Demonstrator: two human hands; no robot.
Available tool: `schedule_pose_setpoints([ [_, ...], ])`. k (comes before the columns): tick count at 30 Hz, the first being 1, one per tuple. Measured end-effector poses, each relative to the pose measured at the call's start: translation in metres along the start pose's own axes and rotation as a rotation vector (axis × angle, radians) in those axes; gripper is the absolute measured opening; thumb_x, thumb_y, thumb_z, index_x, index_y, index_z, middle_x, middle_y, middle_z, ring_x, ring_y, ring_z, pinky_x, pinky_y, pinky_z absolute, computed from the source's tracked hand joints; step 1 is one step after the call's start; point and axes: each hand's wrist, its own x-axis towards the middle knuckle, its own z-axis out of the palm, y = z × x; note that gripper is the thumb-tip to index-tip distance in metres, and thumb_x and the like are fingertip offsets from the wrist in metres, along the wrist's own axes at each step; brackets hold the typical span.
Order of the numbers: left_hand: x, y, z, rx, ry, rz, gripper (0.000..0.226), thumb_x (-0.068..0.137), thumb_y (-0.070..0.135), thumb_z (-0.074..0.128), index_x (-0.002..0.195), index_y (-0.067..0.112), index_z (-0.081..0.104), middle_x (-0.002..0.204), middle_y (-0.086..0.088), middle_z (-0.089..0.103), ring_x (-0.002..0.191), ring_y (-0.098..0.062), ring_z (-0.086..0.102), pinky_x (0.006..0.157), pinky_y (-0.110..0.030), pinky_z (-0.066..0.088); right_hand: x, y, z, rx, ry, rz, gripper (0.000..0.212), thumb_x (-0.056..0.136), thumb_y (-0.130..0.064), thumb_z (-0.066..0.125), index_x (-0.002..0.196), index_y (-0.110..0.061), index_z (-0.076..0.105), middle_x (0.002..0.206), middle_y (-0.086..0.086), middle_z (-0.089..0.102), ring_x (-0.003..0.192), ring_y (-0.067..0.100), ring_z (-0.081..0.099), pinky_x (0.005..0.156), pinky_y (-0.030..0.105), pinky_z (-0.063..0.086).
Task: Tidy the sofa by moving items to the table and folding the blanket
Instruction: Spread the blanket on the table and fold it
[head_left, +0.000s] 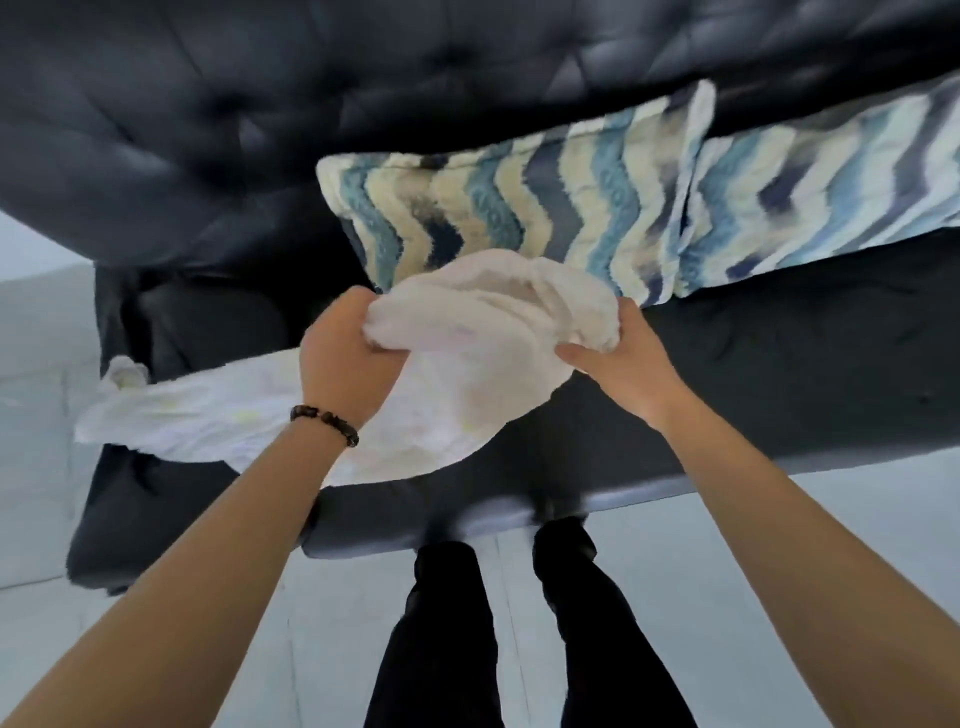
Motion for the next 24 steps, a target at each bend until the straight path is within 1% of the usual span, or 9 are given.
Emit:
schedule_pose_setpoints([
  [3, 0.016, 0.061, -0.068, -0.081, 0.119, 0.107, 0.021, 0.076, 0.009, 0.07, 0.079, 0.013, 0.05, 0.068, -0.001, 0.053, 0.064, -0.017, 0.048, 0.056, -0.032, 0.042, -0.053, -0.053, -0.027, 0.235, 0.024, -0.099, 0.044, 0.087, -0.045, 0.071, 0.123, -0.024, 0.057, 0.118, -0.013, 0.065, 0.107, 0.002, 0.061, 0.09, 0.023, 0.05],
  [7, 0.023, 0.128, -0.154, -0.124, 0.25, 0.234, 0.023, 0.078, 0.004, 0.068, 0.079, 0.018, 0.05, 0.068, 0.014, 0.049, 0.064, 0.006, 0.049, 0.054, -0.009, 0.035, -0.114, -0.112, -0.068, 0.337, 0.167, -0.187, 0.025, 0.091, -0.04, 0.068, 0.109, -0.024, 0.066, 0.108, -0.003, 0.07, 0.102, 0.012, 0.066, 0.093, 0.037, 0.054],
  [12, 0.015, 0.185, -0.233, -0.306, 0.3, 0.322, 0.014, 0.078, 0.009, 0.065, 0.086, 0.015, 0.056, 0.073, 0.013, 0.054, 0.065, -0.001, 0.048, 0.057, -0.019, 0.041, -0.209, -0.198, -0.117, 0.688, 0.305, -0.248, 0.011, 0.09, -0.042, 0.066, 0.1, -0.036, 0.064, 0.105, -0.008, 0.07, 0.099, 0.012, 0.066, 0.09, 0.034, 0.054],
  [15, 0.001, 0.22, -0.256, -0.4, 0.243, 0.393, 0.015, 0.079, 0.01, 0.065, 0.09, 0.015, 0.056, 0.076, 0.013, 0.056, 0.066, -0.003, 0.05, 0.058, -0.018, 0.042, -0.27, -0.226, -0.136, 0.816, 0.266, -0.411, 0.041, 0.09, -0.057, 0.057, 0.118, -0.03, 0.069, 0.119, -0.002, 0.072, 0.111, 0.016, 0.067, 0.1, 0.037, 0.05],
  [18, -0.023, 0.249, -0.257, -0.465, 0.132, 0.516, 0.016, 0.081, 0.005, 0.065, 0.09, 0.014, 0.056, 0.076, 0.012, 0.056, 0.065, 0.0, 0.051, 0.056, -0.008, 0.04, -0.322, -0.223, -0.136, 0.882, 0.203, -0.54, 0.056, 0.085, -0.065, 0.05, 0.111, -0.022, 0.075, 0.122, 0.007, 0.07, 0.118, 0.022, 0.064, 0.104, 0.041, 0.046],
  [20, -0.043, 0.268, -0.244, -0.512, 0.015, 0.618, 0.013, 0.081, 0.006, 0.063, 0.089, 0.013, 0.057, 0.077, 0.011, 0.058, 0.066, 0.005, 0.052, 0.058, -0.006, 0.04, -0.346, -0.207, -0.127, 0.805, 0.241, -0.573, 0.046, 0.092, -0.055, 0.052, 0.104, -0.014, 0.072, 0.107, 0.01, 0.07, 0.102, 0.023, 0.067, 0.093, 0.039, 0.052],
  [22, -0.067, 0.289, -0.224, -0.554, -0.112, 0.691, 0.013, 0.078, 0.005, 0.06, 0.088, 0.013, 0.059, 0.078, 0.008, 0.061, 0.068, 0.007, 0.053, 0.06, -0.007, 0.04, -0.363, -0.183, -0.114, 0.651, 0.413, -0.513, 0.021, 0.098, -0.031, 0.059, 0.102, -0.012, 0.065, 0.094, 0.005, 0.067, 0.087, 0.019, 0.065, 0.082, 0.036, 0.054],
  [23, -0.082, 0.299, -0.213, -0.57, -0.174, 0.725, 0.015, 0.075, 0.005, 0.058, 0.086, 0.014, 0.059, 0.078, 0.008, 0.061, 0.069, 0.005, 0.054, 0.061, -0.008, 0.04, -0.371, -0.168, -0.108, 0.57, 0.493, -0.444, 0.012, 0.098, -0.021, 0.061, 0.107, -0.013, 0.062, 0.096, 0.004, 0.067, 0.087, 0.02, 0.067, 0.082, 0.035, 0.056],
  [24, -0.099, 0.31, -0.202, -0.586, -0.238, 0.765, 0.017, 0.071, 0.007, 0.055, 0.085, 0.015, 0.059, 0.078, 0.007, 0.061, 0.07, 0.003, 0.054, 0.063, -0.011, 0.041, -0.382, -0.154, -0.103, 0.494, 0.554, -0.371, 0.021, 0.096, -0.016, 0.063, 0.117, -0.017, 0.059, 0.104, 0.003, 0.066, 0.091, 0.02, 0.068, 0.082, 0.031, 0.057],
])
